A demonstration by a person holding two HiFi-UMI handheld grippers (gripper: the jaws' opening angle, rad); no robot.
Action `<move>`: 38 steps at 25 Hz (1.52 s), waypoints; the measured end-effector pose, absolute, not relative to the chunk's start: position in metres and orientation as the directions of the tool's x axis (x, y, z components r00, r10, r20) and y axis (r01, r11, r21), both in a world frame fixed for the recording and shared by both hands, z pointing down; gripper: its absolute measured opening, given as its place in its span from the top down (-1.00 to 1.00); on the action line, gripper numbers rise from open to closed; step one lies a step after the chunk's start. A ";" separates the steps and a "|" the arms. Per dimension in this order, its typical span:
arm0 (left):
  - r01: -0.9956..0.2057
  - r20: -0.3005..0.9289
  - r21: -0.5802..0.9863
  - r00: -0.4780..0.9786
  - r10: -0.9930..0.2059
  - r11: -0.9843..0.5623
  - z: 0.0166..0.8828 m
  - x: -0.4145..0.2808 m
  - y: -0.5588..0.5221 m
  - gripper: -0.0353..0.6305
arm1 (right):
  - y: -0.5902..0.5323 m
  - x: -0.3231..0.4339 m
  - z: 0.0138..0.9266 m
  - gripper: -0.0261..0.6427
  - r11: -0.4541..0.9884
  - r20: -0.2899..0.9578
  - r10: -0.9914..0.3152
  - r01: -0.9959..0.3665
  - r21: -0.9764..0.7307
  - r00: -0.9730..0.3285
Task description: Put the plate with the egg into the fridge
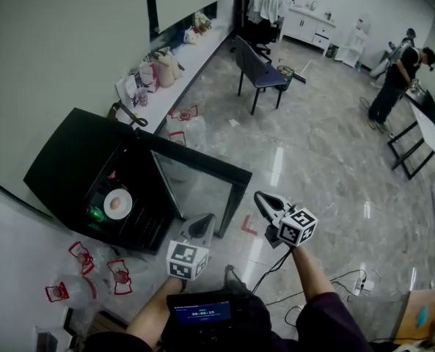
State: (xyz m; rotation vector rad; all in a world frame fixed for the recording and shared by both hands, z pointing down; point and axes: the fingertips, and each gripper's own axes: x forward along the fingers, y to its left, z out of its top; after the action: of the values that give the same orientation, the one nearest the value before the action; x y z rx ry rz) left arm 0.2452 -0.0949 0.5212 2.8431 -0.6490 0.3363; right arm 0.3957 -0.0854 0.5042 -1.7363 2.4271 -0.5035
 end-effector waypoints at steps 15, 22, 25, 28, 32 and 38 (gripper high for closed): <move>-0.707 0.278 0.096 0.695 -0.663 -0.701 0.517 0.250 -0.099 0.87 | -0.160 0.378 0.525 0.90 0.813 0.194 -0.377 -0.424 -0.399 -0.906; -0.792 0.275 0.102 0.604 -0.748 -0.602 0.518 0.191 -0.101 0.87 | -0.136 0.333 0.525 0.90 0.855 0.181 -0.271 -0.323 -0.406 -0.945; -0.815 0.269 0.100 0.574 -0.774 -0.570 0.515 0.162 -0.094 0.87 | -0.116 0.298 0.526 0.90 0.860 0.145 -0.264 -0.300 -0.412 -0.954; -0.845 0.262 0.097 0.531 -0.806 -0.526 0.514 0.123 -0.086 0.87 | -0.103 0.258 0.521 0.90 0.860 0.100 -0.286 -0.301 -0.413 -0.953; -0.879 0.260 0.102 0.476 -0.840 -0.467 0.520 0.068 -0.071 0.87 | -0.091 0.202 0.511 0.90 0.866 0.047 -0.323 -0.315 -0.389 -0.945; -0.928 0.249 0.103 0.372 -0.894 -0.358 0.528 -0.005 -0.052 0.87 | -0.082 0.128 0.510 0.90 0.852 0.042 -0.445 -0.438 -0.287 -0.894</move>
State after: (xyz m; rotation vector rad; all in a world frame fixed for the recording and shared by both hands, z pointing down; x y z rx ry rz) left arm -0.0052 -0.0521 0.5281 2.4070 -1.6290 0.2196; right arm 0.1281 -0.0816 0.5098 -0.7147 2.9987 -0.4546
